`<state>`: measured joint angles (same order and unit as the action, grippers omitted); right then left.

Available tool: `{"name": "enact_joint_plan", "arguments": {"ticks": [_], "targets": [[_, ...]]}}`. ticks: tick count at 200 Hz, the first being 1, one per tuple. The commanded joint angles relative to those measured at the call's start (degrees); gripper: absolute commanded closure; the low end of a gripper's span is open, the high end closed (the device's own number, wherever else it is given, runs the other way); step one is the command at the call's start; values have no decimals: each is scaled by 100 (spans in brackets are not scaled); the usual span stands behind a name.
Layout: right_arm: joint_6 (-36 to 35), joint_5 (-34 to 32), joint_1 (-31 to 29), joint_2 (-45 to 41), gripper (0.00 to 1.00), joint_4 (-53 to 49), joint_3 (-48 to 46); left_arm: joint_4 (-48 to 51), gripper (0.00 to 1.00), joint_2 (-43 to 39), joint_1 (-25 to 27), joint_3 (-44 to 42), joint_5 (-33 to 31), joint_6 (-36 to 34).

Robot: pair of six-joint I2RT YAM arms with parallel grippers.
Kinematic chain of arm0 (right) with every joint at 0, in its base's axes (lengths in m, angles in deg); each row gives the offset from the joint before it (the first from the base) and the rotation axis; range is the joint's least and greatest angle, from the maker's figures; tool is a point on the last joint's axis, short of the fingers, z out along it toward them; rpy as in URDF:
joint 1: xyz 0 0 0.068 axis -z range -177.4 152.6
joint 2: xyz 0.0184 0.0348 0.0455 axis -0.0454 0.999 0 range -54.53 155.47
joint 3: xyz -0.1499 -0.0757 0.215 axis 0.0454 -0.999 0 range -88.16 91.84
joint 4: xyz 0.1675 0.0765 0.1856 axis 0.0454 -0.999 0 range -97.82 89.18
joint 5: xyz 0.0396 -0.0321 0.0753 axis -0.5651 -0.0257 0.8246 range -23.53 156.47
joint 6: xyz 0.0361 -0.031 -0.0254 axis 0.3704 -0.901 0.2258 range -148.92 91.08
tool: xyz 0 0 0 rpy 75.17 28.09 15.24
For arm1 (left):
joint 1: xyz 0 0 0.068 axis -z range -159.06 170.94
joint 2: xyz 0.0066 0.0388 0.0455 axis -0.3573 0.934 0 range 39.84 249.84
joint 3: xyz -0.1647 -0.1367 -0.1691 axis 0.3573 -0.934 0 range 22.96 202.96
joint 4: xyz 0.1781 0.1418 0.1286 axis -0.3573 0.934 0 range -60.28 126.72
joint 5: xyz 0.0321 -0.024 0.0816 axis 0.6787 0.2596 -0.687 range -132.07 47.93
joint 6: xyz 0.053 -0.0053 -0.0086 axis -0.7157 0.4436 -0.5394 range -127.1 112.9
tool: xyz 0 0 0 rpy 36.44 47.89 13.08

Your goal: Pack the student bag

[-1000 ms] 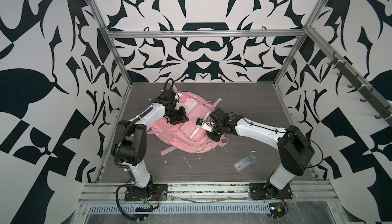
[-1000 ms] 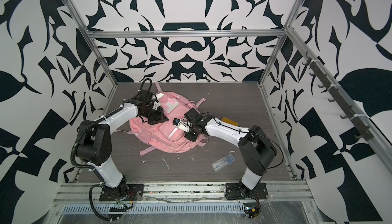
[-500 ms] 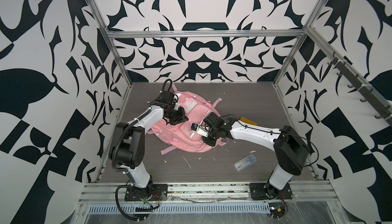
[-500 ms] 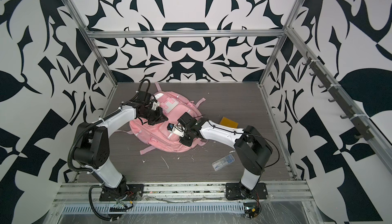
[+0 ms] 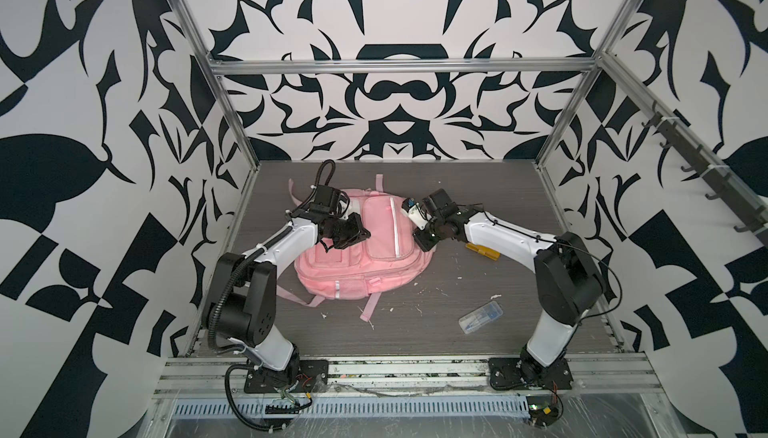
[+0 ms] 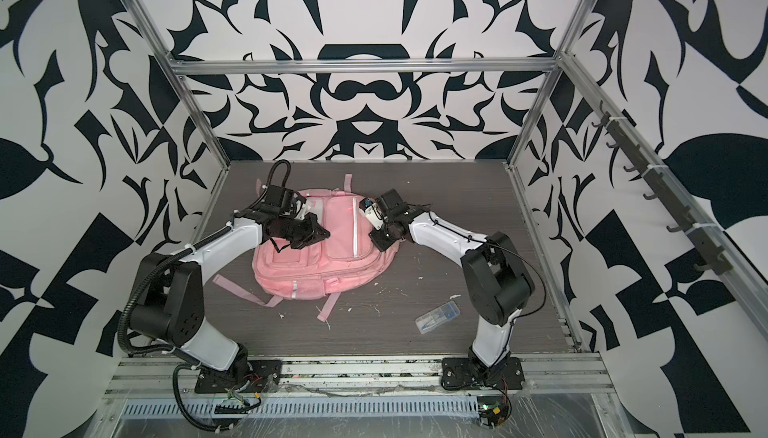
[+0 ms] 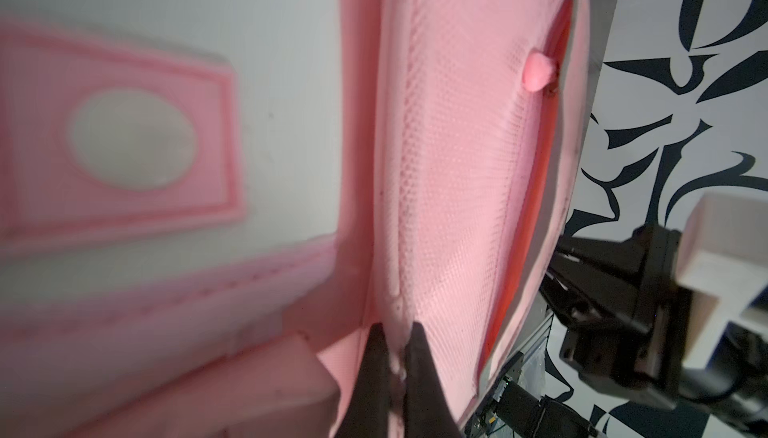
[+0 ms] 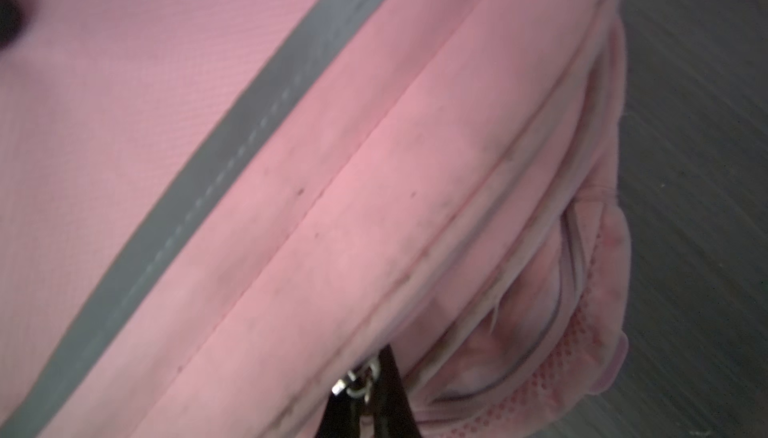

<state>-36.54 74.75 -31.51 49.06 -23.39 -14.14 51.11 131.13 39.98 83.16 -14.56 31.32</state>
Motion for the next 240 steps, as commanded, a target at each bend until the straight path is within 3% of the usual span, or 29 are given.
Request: {"name": "enact_joint_plan", "arguments": {"ticks": [1,9,47,92,134,185,240], "targets": [[89,-142,-29,93,100,212,433,243,100,-141,180,-160,150,20],[31,-108,-31,108,100,219,463,231,99,-109,194,-167,144,17],[-377,-40,-26,204,100,154,541,389,69,-14,194,10,15,-198],[-680,-20,-31,249,100,34,614,719,62,397,89,569,-281,-626],[-776,-49,-77,210,100,3,603,549,100,845,90,857,-27,-475],[-1276,-460,-459,-193,100,-250,83,37,100,622,-121,680,161,281],[-1377,-250,-861,-1144,100,-40,-1071,-260,100,451,-472,619,330,862]]}}
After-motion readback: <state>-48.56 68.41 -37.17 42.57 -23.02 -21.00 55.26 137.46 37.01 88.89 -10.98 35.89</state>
